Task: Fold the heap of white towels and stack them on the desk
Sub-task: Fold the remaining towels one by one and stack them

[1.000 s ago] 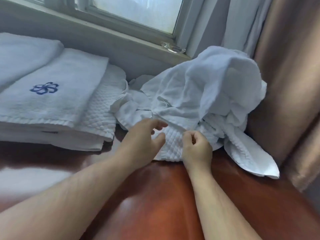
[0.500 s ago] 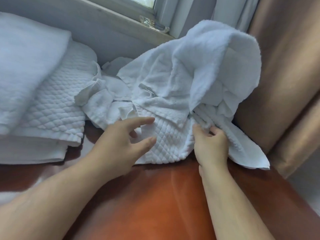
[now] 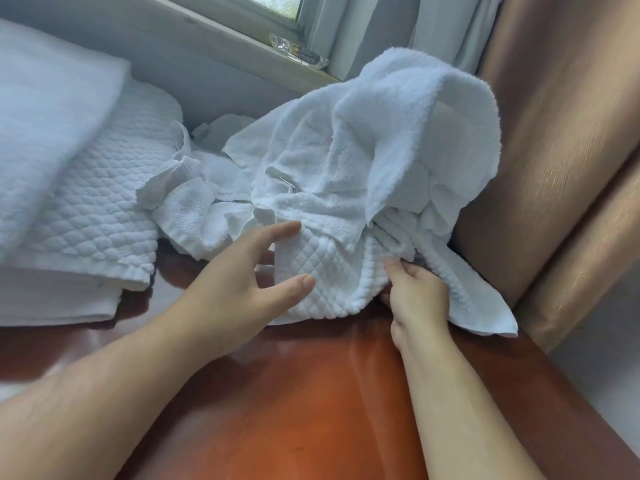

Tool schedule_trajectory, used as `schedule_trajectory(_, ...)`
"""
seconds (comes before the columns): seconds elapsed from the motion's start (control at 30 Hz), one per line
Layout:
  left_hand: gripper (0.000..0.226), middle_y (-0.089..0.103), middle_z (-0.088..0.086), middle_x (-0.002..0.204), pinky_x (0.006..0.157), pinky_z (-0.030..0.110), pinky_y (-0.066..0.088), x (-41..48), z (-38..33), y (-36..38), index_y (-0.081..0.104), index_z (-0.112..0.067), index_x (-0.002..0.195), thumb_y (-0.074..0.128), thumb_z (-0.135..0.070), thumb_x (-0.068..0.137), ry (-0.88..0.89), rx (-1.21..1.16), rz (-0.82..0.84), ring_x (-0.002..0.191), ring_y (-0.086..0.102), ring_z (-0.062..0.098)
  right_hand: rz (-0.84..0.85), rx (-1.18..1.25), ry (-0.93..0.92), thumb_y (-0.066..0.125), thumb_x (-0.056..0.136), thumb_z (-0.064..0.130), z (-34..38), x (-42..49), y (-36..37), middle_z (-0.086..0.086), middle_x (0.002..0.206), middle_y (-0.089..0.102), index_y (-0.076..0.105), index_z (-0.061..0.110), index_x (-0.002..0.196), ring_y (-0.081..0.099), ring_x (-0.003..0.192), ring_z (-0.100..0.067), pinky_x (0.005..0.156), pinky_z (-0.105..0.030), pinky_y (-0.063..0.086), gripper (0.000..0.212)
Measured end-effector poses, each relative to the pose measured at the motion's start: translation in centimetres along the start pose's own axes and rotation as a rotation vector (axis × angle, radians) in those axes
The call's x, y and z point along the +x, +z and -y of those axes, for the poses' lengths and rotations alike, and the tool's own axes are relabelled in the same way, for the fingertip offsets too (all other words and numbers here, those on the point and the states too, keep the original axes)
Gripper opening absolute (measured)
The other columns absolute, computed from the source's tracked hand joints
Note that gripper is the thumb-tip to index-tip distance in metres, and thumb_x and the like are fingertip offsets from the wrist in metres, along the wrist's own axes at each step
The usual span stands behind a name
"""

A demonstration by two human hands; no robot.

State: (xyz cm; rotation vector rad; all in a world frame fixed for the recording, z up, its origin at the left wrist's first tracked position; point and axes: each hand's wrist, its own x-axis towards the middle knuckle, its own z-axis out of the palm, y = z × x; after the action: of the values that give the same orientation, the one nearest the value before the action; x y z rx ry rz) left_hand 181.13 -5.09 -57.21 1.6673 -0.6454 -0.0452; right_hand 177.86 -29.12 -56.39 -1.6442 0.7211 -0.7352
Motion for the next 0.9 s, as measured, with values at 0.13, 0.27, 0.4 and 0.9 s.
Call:
schedule_trajectory(0.13, 0.092, 0.034, -0.034, 0.145, 0.103, 0.001, 0.025, 0.1, 0.1, 0.2, 0.03, -0.044, 0.153, 0.061, -0.073, 0.072, 0.05, 0.196, 0.008, 0.128, 0.025, -0.029, -0.02, -0.063, -0.075, 0.066, 0.097, 0.031, 0.7, -0.4, -0.1, 0.03, 0.067, 0.068, 0.066, 0.032, 0.075, 0.064, 0.071, 0.015, 0.061, -0.006, 0.047, 0.022)
schedule_trajectory(0.27, 0.089, 0.022, -0.027, 0.151, 0.099, -0.008, 0.011, 0.0, 0.3, 0.5, 0.026, -0.039, 0.156, 0.066, -0.059, 0.079, 0.038, 0.283, -0.018, 0.126, 0.009, -0.036, -0.228, -0.307, -0.298, 0.066, 0.093, 0.035, 1.2, -0.6, -1.0, 0.013, 0.093, 0.068, 0.069, 0.028, 0.088, 0.064, 0.098, -0.01, 0.08, -0.027, 0.049, 0.009)
schedule_trajectory(0.4, 0.081, 0.011, -0.013, 0.16, 0.118, 0.038, 0.019, -0.6, -0.4, 1.0, 0.031, -0.046, 0.151, 0.065, -0.057, 0.078, 0.072, 0.517, -0.086, 0.148, 0.011, 0.012, -0.425, -0.626, -0.177, 0.065, 0.093, 0.041, 1.5, 0.1, -2.2, -0.003, 0.132, 0.055, 0.064, 0.028, 0.124, 0.041, 0.127, -0.029, 0.099, -0.049, 0.034, 0.033)
schedule_trajectory(0.9, 0.119, -0.024, -0.006, 0.164, 0.122, 0.037, -0.011, -0.6, -0.2, 1.9, -0.03, -0.051, 0.147, 0.029, -0.101, 0.057, 0.136, 0.862, 0.048, 0.149, -0.027, 0.008, 0.307, 0.821, -0.267, 0.04, 0.106, 0.035, 6.8, -3.8, -2.4, -0.016, 0.128, 0.068, 0.064, 0.008, 0.13, 0.064, 0.121, -0.031, 0.101, -0.046, 0.053, 0.044)
